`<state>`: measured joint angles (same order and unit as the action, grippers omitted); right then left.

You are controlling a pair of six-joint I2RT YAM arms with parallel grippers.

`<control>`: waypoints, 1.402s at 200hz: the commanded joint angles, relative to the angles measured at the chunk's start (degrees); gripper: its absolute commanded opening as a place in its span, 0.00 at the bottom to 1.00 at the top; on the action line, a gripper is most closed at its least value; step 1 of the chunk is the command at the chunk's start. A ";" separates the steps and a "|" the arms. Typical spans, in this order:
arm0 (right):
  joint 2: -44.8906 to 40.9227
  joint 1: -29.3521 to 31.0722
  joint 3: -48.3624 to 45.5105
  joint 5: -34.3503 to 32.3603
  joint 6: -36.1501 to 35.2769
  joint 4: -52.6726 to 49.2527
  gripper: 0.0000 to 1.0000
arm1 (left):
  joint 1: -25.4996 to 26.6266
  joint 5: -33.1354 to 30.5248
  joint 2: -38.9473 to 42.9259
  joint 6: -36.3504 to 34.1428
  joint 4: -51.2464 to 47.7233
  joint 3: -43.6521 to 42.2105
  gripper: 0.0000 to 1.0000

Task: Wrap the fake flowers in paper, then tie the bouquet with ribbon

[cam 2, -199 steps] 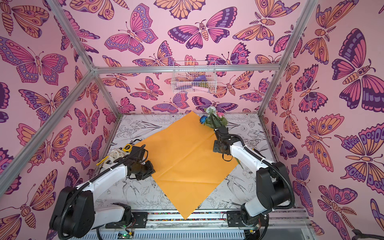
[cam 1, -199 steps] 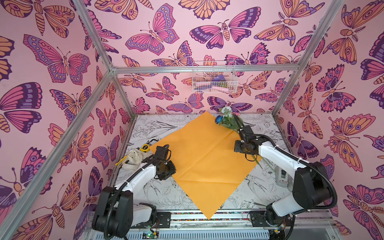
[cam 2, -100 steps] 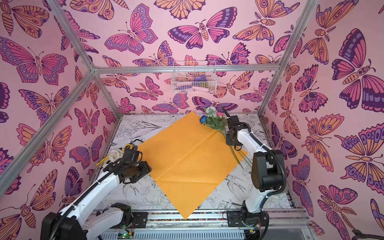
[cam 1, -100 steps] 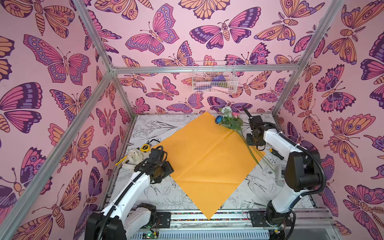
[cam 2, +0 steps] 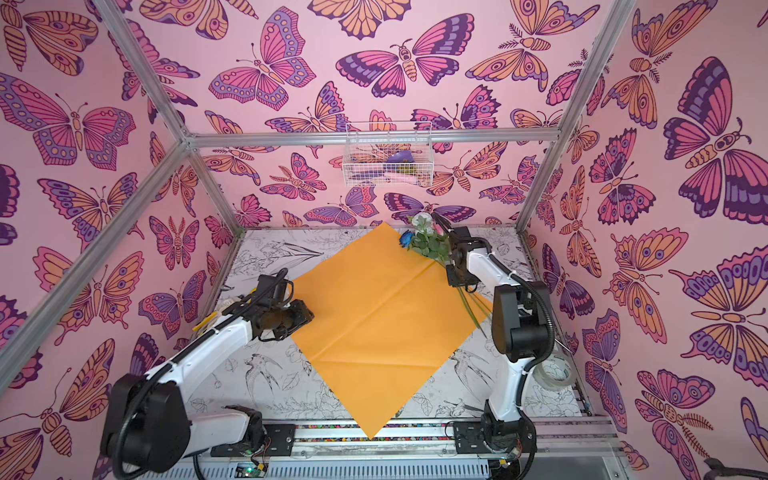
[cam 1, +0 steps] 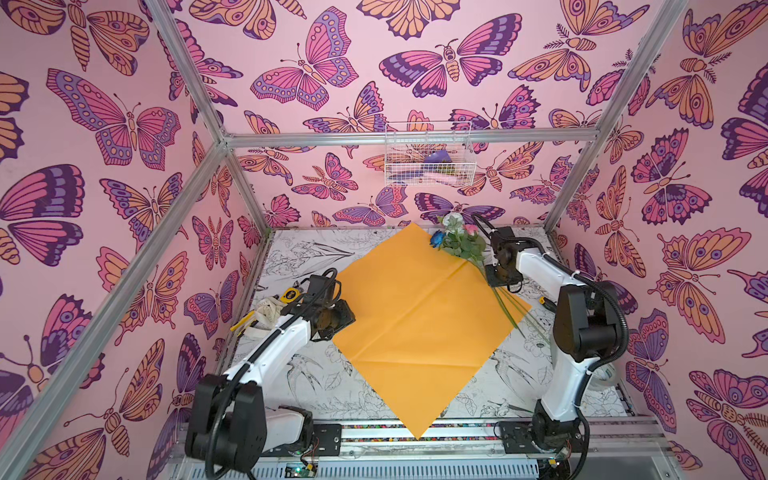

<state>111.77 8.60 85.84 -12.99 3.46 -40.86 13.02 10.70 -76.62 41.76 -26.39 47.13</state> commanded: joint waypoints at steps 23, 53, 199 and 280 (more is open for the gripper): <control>4.80 -0.32 3.84 1.82 -3.55 -1.27 0.37 | -1.19 -1.55 -3.63 -1.08 3.87 -0.02 0.42; 7.88 -0.33 6.05 0.59 -4.21 -1.58 0.34 | -2.73 -0.16 -5.79 -0.32 5.69 -1.99 0.37; 10.41 -0.25 9.54 -0.72 -10.62 -1.80 0.08 | -3.24 2.13 -9.29 3.62 11.66 -7.65 0.32; -0.25 0.54 7.94 -0.48 -8.16 -4.57 0.00 | -3.26 2.18 -8.20 4.82 12.80 -9.78 0.29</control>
<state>117.73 8.69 94.24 -13.50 -5.54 -43.48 10.09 12.64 -85.30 45.80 -13.56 38.81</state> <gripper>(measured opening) 0.075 0.295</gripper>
